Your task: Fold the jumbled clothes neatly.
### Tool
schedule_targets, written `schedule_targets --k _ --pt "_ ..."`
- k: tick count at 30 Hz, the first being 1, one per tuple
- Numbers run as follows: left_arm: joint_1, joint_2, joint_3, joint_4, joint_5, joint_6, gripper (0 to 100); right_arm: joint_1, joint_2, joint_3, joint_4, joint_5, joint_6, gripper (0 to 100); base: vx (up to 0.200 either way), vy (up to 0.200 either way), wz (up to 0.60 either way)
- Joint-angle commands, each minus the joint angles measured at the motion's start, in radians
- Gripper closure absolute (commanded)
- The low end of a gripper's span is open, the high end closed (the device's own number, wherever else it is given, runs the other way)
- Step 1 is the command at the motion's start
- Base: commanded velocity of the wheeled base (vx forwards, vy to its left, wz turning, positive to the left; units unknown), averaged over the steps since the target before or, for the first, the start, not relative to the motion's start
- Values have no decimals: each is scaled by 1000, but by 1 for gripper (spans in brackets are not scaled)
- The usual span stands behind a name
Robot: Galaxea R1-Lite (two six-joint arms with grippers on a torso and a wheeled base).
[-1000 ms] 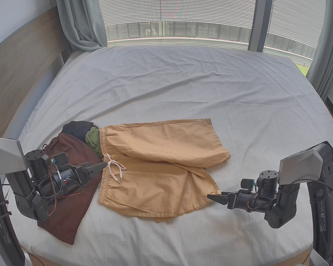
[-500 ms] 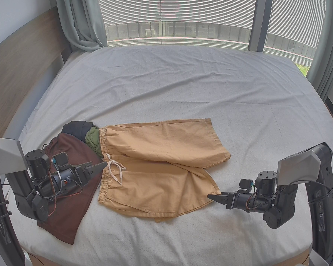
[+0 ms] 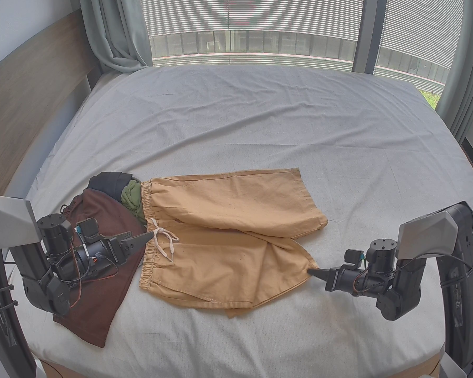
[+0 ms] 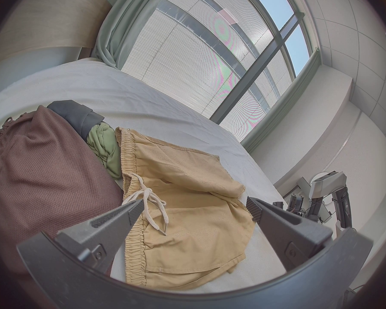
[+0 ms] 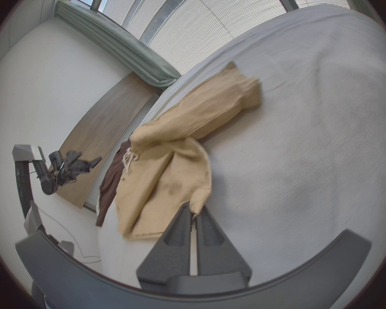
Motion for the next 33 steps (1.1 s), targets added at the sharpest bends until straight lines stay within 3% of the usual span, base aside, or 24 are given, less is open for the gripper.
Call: schedule_targets --k 1,12,18,28,29,33 --pt "-2 5 -1 0 -1 0 0 -60 -7 -56 1 1 -1 100 0 0 0" --pt "-8 7 -1 0 -1 0 0 -83 16 -142 3 -2 4 100 0 0 0" --pt "-11 10 -1 0 -1 0 0 -79 47 -214 0 -90 7 100 0 0 0" --pt "-14 10 -5 0 -1 0 0 -79 50 -212 0 -90 11 100 0 0 0" --pt "-14 10 -5 0 -1 0 0 -77 47 -206 0 -88 11 0 0 0 0" --pt "-13 10 -4 0 -1 0 0 -73 15 -168 -2 -88 11 0 0 0 0"
